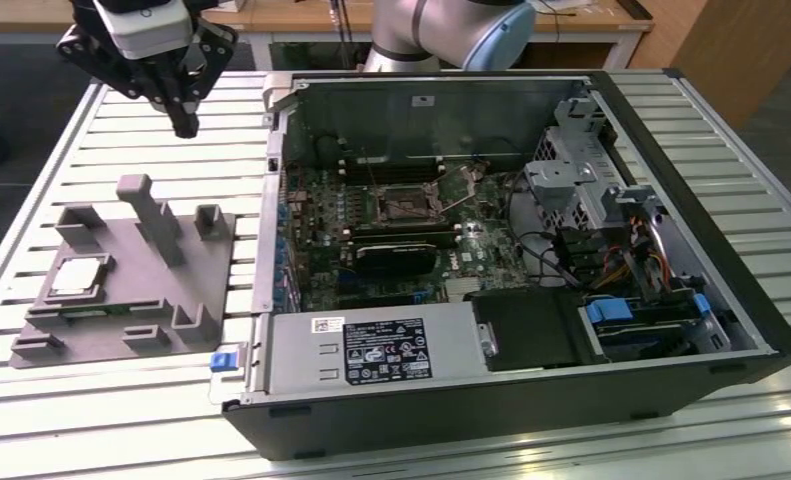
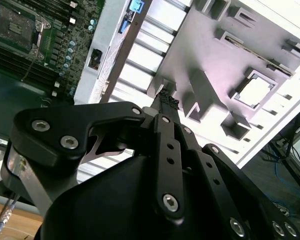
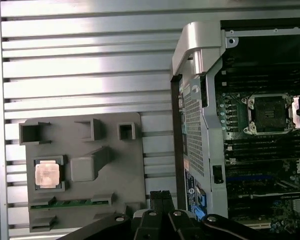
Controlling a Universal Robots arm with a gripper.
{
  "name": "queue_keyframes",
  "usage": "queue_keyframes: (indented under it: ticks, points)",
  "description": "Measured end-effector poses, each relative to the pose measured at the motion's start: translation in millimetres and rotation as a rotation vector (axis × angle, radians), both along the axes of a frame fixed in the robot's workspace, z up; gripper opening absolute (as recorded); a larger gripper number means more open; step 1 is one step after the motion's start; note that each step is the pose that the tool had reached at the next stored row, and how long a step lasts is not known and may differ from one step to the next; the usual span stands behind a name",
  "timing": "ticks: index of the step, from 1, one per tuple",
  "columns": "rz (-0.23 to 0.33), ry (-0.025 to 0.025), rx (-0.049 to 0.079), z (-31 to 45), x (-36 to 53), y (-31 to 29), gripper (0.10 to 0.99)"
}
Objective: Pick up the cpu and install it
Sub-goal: 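Reach for the cpu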
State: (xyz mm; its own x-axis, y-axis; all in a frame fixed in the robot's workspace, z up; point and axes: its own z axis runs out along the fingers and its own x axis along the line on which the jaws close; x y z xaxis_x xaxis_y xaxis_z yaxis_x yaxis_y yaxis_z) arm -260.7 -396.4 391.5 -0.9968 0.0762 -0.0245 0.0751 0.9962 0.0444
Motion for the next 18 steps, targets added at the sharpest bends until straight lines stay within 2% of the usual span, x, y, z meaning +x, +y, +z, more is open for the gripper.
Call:
queue_keyframes:
  ticks: [18]
  points:
    - [0.0, 0.0, 0.0, -0.3, -15.7, 0.0, 0.106]
